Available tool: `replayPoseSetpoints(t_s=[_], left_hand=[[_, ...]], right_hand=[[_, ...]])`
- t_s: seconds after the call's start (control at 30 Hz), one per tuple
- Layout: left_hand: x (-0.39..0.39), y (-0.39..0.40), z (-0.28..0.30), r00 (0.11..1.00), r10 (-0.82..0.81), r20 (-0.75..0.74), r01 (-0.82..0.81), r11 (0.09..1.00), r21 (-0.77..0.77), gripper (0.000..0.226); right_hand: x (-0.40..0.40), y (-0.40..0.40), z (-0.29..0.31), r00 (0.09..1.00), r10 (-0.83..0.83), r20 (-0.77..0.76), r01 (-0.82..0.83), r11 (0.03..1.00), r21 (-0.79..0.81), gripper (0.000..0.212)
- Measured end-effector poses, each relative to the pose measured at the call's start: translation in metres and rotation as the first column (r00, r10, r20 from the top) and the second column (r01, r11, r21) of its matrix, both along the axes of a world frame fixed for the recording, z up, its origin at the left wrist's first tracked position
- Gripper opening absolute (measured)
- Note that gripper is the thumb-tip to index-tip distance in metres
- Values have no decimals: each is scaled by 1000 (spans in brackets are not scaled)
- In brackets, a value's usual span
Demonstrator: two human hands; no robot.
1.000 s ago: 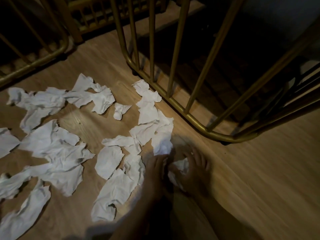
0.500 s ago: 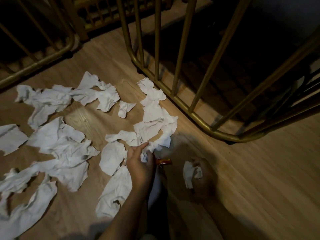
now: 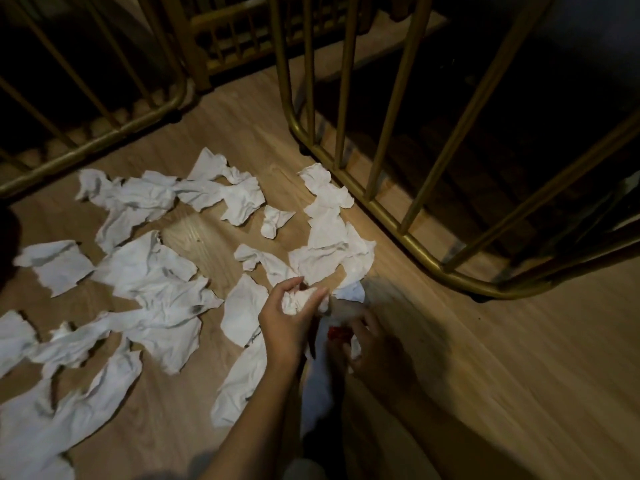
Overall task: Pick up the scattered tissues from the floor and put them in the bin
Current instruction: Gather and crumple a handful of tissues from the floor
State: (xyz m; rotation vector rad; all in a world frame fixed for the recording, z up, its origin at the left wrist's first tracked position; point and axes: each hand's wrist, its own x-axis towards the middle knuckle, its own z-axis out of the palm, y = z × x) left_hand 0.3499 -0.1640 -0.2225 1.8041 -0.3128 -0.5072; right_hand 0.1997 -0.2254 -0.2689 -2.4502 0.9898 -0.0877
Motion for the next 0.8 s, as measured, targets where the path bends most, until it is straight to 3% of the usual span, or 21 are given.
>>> replayPoseSetpoints(t_s=[0.1, 0.13, 0.17, 0.2, 0.23, 0.27, 0.3, 0.33, 0.37, 0.43, 0.5, 0.57, 0.7, 0.8], left_hand=[[2, 10, 9, 1000, 12, 21, -11, 999, -32, 19], [4, 17, 12, 998, 29, 55, -27, 999, -38, 19], [7, 25, 12, 994, 49, 98, -46, 998, -36, 21], [10, 35, 13, 987, 73, 146, -69, 997, -35, 23], [14, 46, 13, 977, 98, 192, -95, 995, -23, 25], [19, 57, 11, 968, 113, 225, -116, 993, 0, 27], [23, 68, 9, 961, 116, 250, -127, 991, 30, 30], [27, 79, 7, 956, 111, 272, -131, 990, 55, 33], [31, 91, 3, 947, 104, 303, -133, 988, 75, 35], [34, 110, -5, 932, 86, 353, -131, 986, 104, 31], [31, 120, -7, 938, 57, 341, -110, 984, 138, 28], [24, 124, -10, 952, 13, 307, -66, 985, 161, 27], [6, 131, -38, 926, -198, 320, 87, 940, 330, 37], [-9, 135, -57, 917, -250, 312, 100, 900, 424, 38]], right_hand=[[1, -4, -3, 999, -39, 13, 37, 984, 173, 28], [9, 1, -6, 989, -136, -51, 143, 970, 196, 35], [25, 10, -10, 922, -351, -162, 375, 914, 155, 49], [31, 24, -5, 816, -513, -267, 572, 785, 239, 68], [45, 38, -9, 742, -634, -220, 670, 688, 277, 82], [55, 44, -6, 731, -664, -155, 679, 687, 258, 85], [67, 50, 3, 718, -694, -45, 693, 707, 140, 77], [75, 51, 14, 665, -747, -16, 747, 665, 22, 64], [72, 48, 22, 680, -728, 84, 733, 679, -50, 52], [71, 31, 26, 854, -384, 350, 452, 882, -134, 35], [77, 17, 36, 853, -159, 498, 229, 970, -83, 37], [98, 14, 40, 813, -53, 580, 110, 992, -64, 32], [121, 2, 29, 818, -15, 575, 28, 1000, -13, 28], [114, 7, 13, 953, 89, 289, -80, 996, -41, 48]])
